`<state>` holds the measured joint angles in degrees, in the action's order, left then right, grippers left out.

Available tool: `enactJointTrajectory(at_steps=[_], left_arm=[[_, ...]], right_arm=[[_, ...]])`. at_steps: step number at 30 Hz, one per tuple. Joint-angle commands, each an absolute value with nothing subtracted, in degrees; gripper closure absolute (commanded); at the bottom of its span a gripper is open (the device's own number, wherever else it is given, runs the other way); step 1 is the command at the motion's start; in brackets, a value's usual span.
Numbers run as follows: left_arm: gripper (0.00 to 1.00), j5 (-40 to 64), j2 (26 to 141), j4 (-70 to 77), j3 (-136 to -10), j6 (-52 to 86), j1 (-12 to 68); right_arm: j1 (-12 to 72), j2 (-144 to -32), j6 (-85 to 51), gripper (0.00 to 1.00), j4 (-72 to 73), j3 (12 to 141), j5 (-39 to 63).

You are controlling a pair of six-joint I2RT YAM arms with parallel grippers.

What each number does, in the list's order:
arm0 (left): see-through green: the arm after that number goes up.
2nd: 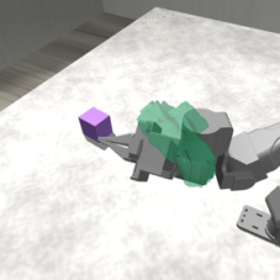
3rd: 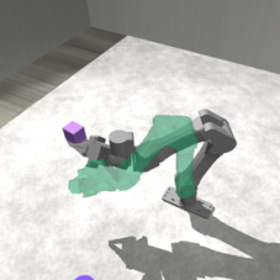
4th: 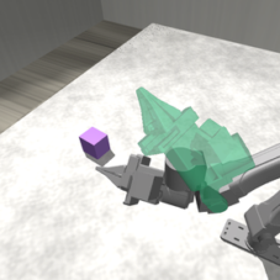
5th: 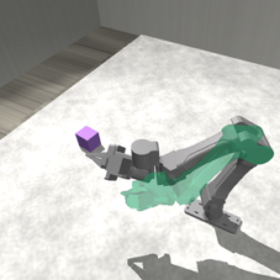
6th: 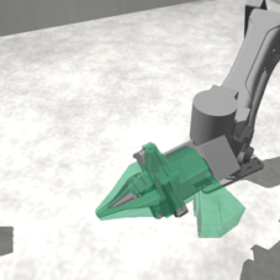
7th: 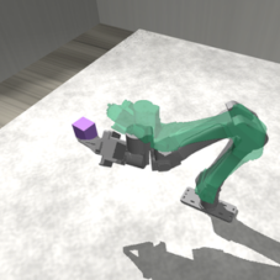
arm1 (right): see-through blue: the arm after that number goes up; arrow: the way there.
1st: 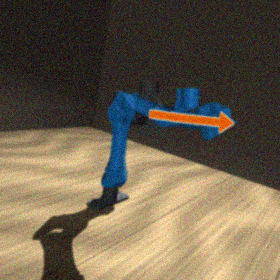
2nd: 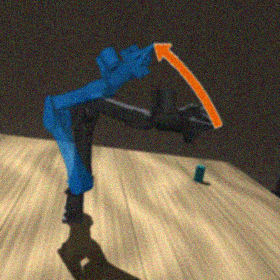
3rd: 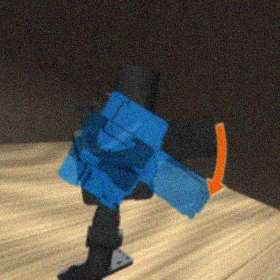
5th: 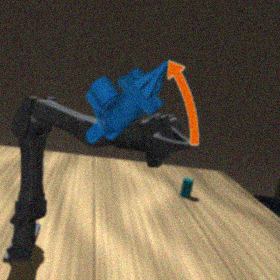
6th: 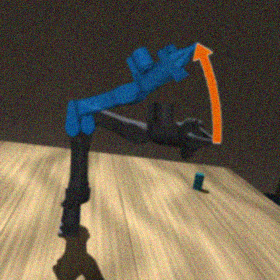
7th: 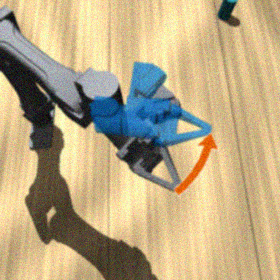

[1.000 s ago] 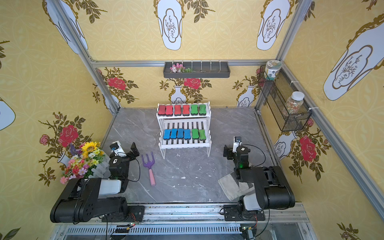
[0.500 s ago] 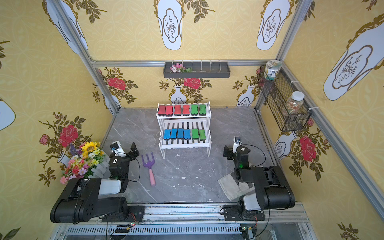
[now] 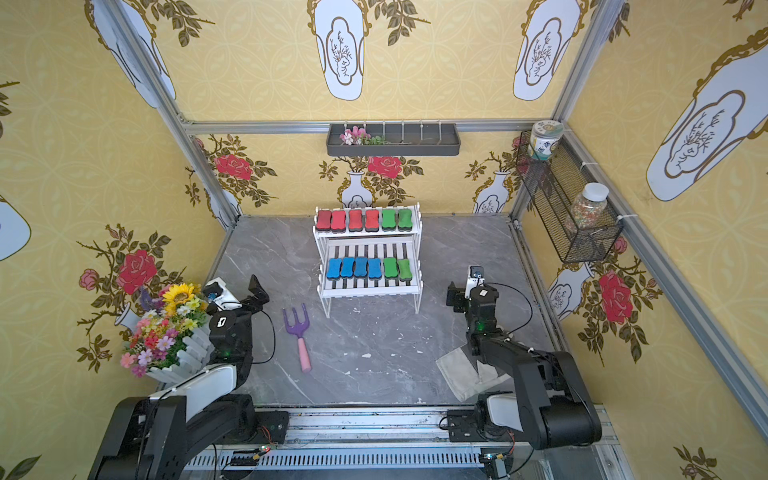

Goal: Remove the whiteboard erasers from the shelf
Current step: Pick up the whiteboard eraser from the shelf.

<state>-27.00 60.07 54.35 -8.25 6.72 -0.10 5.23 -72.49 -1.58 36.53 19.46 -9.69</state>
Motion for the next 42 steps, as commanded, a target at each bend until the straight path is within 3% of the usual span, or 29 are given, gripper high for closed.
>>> enactJointTrajectory(at_steps=[1,5,8,11,15,24,30,42], left_arm=[[0.01,-31.2,56.6,47.4,-10.0,10.5,-0.2],[0.01,-30.0,53.0,47.6,-13.5,15.9,-0.2],[0.01,-29.7,55.1,48.1,-17.9,23.1,-0.2],[0.00,-31.3,55.7,27.3,-28.0,32.0,-0.2],[0.00,-35.9,58.6,1.2,-39.7,48.7,-0.2],[0.01,-15.7,56.5,-1.4,-43.7,49.8,-0.1],[0.01,-1.2,62.0,-11.6,-50.2,49.5,0.0],[0.00,8.9,55.5,-17.3,-53.7,44.4,6.6]], right_arm=[[5.6,-69.3,-6.3,0.03,21.8,23.3,-16.6],[6.5,-66.1,-13.4,0.03,10.7,28.6,-26.2],[6.3,-66.1,-28.7,0.03,-2.1,34.0,-32.9],[4.9,-68.1,-38.9,0.03,-14.5,40.1,-33.2],[4.6,-69.9,-36.4,0.03,-14.7,42.1,-25.1],[5.8,-67.8,-32.4,0.03,-22.1,47.0,-15.5],[12.7,-66.3,-29.4,0.00,-32.2,54.1,-15.3],[23.5,-65.8,-26.2,0.24,-42.5,76.6,-12.1]])
